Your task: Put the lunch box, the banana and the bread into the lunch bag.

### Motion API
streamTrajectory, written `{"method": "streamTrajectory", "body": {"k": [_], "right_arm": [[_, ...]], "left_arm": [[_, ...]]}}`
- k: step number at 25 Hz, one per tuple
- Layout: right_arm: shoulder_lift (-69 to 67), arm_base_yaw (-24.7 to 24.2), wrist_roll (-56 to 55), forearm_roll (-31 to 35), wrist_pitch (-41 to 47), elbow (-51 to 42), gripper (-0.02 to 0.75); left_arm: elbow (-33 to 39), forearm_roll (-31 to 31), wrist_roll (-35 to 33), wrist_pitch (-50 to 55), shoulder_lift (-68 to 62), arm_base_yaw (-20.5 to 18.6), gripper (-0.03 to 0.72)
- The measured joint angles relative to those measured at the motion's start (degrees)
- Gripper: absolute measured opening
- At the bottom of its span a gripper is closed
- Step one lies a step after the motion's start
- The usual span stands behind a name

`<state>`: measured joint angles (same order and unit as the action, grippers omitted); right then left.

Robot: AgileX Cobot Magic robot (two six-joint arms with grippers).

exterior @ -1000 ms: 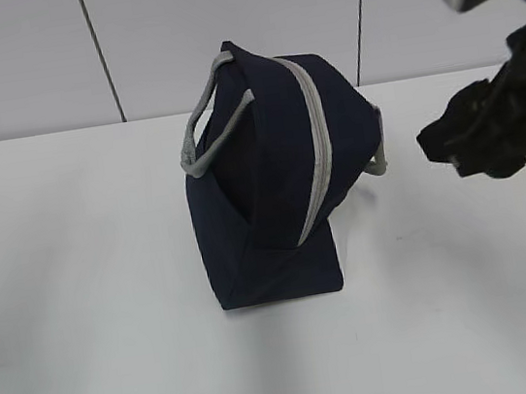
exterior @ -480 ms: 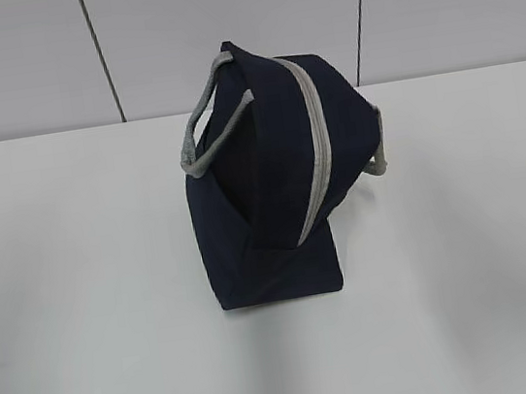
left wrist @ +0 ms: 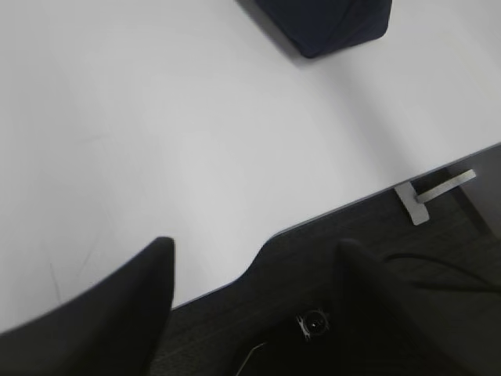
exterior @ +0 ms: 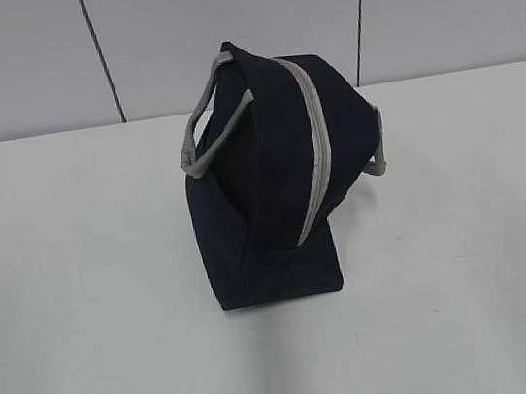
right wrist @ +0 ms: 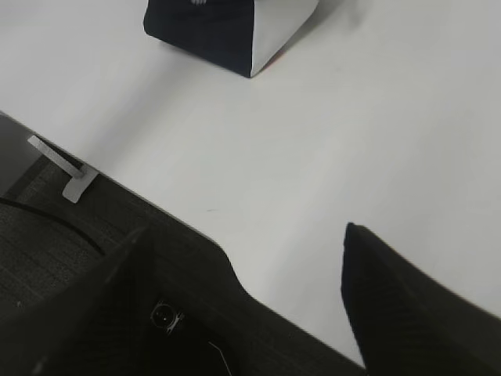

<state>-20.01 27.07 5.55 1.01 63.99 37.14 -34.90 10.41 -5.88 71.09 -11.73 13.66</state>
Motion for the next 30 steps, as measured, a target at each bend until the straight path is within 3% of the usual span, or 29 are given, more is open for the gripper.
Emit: {"method": "streamTrajectory", "body": {"k": [2, 5, 24, 30], "right_arm": [[3.8, 0.0, -1.0, 0.0, 1.2, -2.2, 0.544], [9.0, 0.0, -4.6, -0.6, 1.7, -6.1, 0.544], [13.0, 0.0, -9.0, -3.1, 1.5, -8.3, 0.544], [13.0, 0.0, -9.0, -3.1, 1.5, -8.3, 0.544]], "left_arm": [[0.0, -1.7, 0.0, 1.1, 2.1, 0.0, 0.536], [0.4, -3.3, 0.0, 1.3, 3.5, 0.0, 0.582], [4.7, -3.9, 0.0, -7.3, 3.8, 0.0, 0.585], [4.7, -3.9, 0.0, -7.5, 3.8, 0.3, 0.552]]}}
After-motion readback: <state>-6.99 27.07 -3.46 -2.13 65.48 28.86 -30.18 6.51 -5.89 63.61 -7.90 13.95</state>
